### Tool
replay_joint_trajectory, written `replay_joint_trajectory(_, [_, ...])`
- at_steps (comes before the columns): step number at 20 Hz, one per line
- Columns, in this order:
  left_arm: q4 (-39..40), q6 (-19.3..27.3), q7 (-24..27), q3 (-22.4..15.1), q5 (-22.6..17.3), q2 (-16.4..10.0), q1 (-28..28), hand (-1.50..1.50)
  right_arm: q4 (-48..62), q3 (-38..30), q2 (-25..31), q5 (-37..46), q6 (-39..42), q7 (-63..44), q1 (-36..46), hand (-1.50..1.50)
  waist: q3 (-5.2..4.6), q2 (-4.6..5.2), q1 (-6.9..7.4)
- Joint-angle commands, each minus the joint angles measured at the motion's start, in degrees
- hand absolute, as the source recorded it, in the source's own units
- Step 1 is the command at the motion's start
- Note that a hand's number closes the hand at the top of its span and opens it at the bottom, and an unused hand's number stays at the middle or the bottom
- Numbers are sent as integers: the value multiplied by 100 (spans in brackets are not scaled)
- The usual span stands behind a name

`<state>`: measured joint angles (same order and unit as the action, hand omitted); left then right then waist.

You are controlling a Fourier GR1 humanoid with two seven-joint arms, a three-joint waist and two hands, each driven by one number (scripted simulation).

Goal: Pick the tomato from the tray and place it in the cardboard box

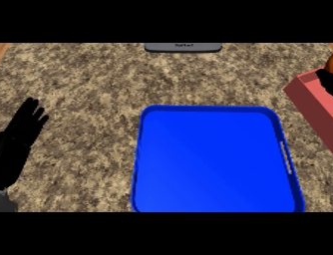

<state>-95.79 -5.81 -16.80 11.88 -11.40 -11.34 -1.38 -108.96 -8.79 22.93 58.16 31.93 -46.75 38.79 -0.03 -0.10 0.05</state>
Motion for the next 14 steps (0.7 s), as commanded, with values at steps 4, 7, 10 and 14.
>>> replay_joint_trajectory(4, [-333, -151, -258, 90, -166, -126, 128, 0, 636, -819, 939, -243, -86, 942, -364, 150, 5, 8, 15])
replay_joint_trajectory(7, [186, -46, 38, 90, -23, -11, -167, 0, 1140, -996, 1042, -267, -542, 1458, -695, 150, 5, 19, -11])
replay_joint_trajectory(10, [155, -203, 21, 285, -229, -129, -111, 0, 1468, -943, 1010, -153, -1049, 1707, -624, 150, 3, 14, 17])
replay_joint_trajectory(14, [-200, -131, 125, -1, 1, 127, 254, 0, 2523, -1161, 1203, -230, -1641, 2440, -610, 150, 4, 17, 44])
